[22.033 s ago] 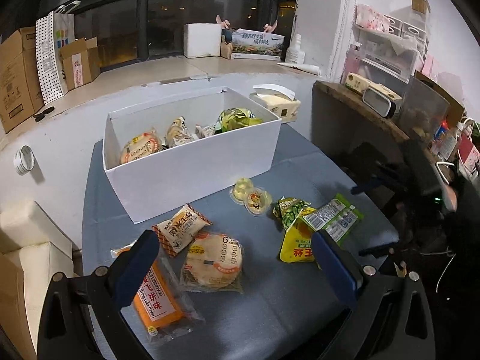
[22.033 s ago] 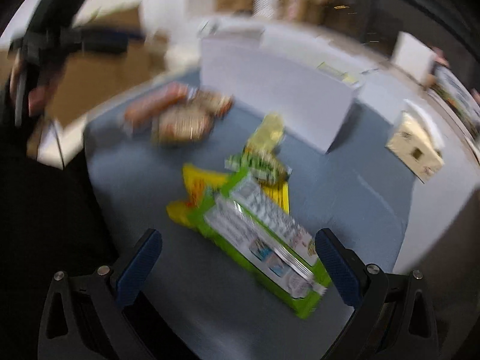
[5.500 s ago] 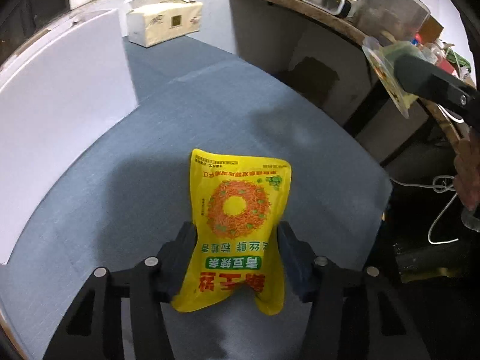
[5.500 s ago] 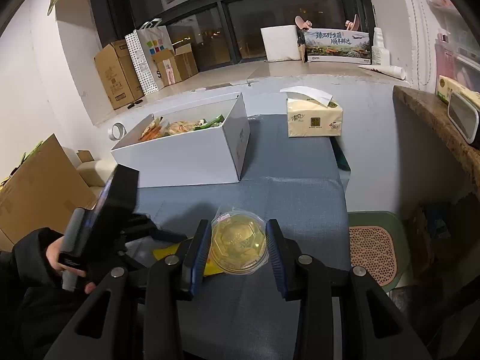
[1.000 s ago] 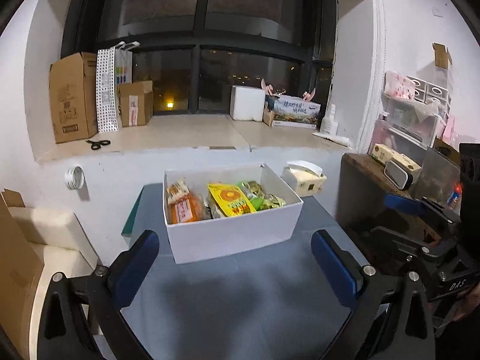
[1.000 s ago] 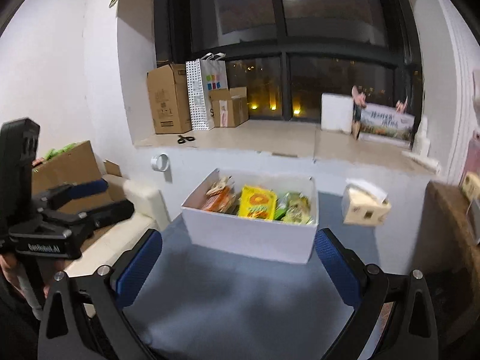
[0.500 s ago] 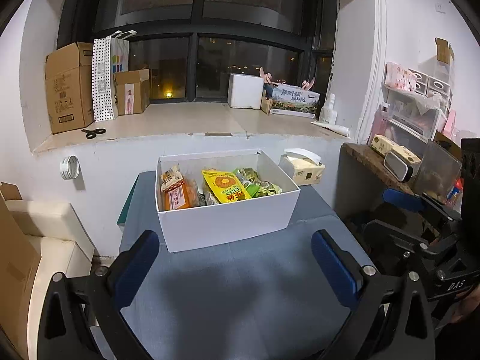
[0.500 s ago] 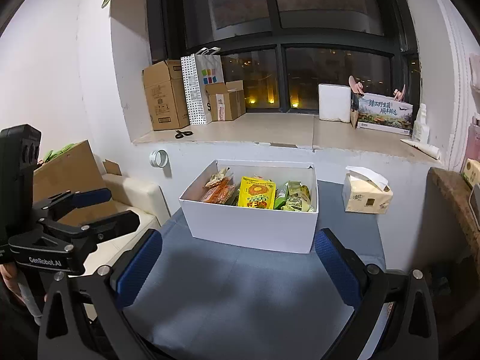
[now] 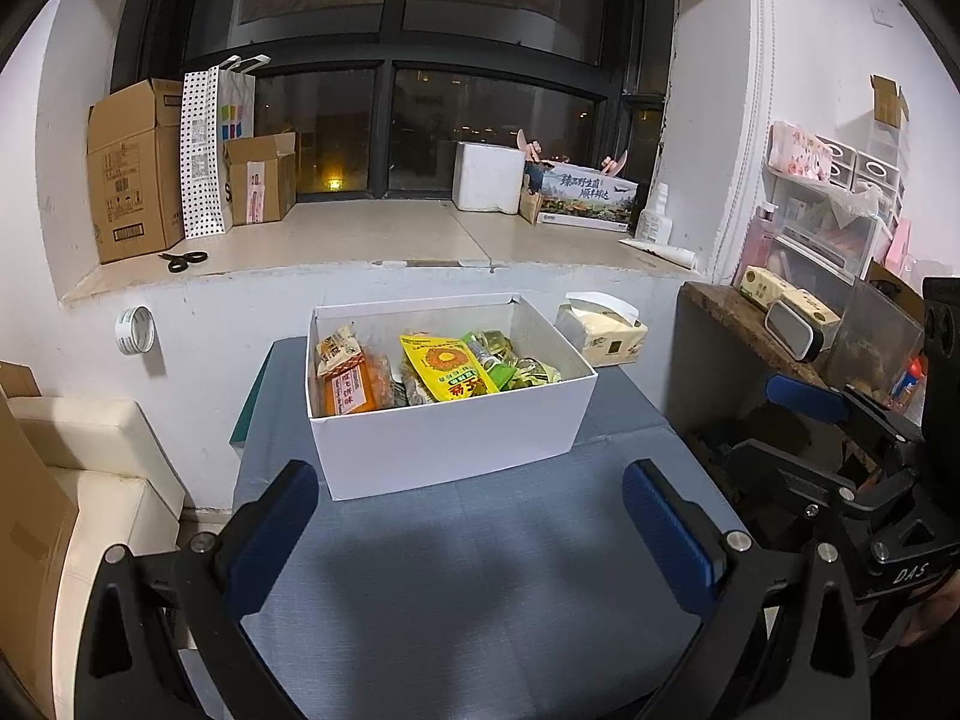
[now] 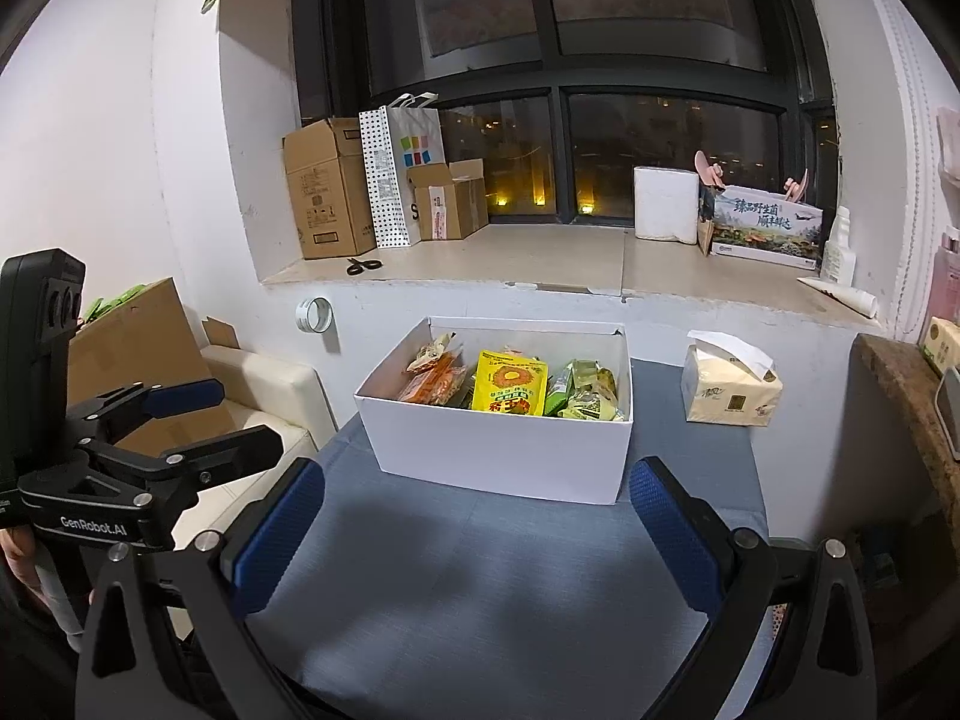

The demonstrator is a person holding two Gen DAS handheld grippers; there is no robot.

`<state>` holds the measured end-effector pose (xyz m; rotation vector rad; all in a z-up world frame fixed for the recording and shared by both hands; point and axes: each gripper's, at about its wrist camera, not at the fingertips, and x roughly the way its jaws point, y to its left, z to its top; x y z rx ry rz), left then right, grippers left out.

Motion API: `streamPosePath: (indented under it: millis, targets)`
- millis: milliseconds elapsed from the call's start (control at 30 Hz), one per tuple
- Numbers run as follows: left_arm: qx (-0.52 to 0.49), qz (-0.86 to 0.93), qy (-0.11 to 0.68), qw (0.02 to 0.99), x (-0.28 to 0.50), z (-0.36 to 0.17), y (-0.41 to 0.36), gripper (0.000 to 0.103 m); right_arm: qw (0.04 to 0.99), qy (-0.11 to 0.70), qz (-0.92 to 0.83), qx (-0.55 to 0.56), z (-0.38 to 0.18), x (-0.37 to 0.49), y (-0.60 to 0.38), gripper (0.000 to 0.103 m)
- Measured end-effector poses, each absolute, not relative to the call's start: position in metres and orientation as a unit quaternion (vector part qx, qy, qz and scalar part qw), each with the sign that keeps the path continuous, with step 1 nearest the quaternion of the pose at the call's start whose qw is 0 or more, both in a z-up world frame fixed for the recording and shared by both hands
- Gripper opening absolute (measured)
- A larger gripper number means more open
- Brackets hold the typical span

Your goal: Organize snacks

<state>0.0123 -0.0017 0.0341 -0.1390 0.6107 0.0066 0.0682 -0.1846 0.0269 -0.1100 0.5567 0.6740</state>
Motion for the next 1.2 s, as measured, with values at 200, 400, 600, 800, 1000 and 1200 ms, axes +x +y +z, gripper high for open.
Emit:
streamPosePath:
  millis: [200, 400, 600, 800, 1000, 1200]
  targets:
    - [-0.071, 0.005, 0.302, 0.951, 0.0131, 0.0334, 0.0001, 0.103, 0.904, 0.272, 0.325, -0.053, 0.0267, 0.0677, -0.1859, 0.103]
    - [-0.069, 0.008, 0.303, 0.95, 0.012, 0.033, -0.0001, 0.103, 0.904, 0.275, 0.323, -0.053, 0.0261, 0.0688, -0.1856, 0.103]
    - [-0.07, 0.01, 0.306, 0.949, 0.0132, 0.032, 0.0007, 0.103, 0.905, 0.276, 0.32, -0.052, 0.025, 0.069, -0.1852, 0.103]
    - [-0.069, 0.01, 0.307, 0.949, 0.0135, 0.0318, 0.0004, 0.103, 0.904, 0.277, 0.32, -0.052, 0.0246, 0.0696, -0.1853, 0.103]
    - [-0.066, 0.011, 0.308, 0.949, 0.0136, 0.0316, -0.0008, 0.103, 0.904, 0.278, 0.321, -0.052, 0.0239, 0.0696, -0.1848, 0.103]
    - [-0.066, 0.011, 0.309, 0.949, 0.014, 0.0316, -0.0013, 0.103, 0.904, 0.278, 0.321, -0.053, 0.0222, 0.0688, -0.1834, 0.103]
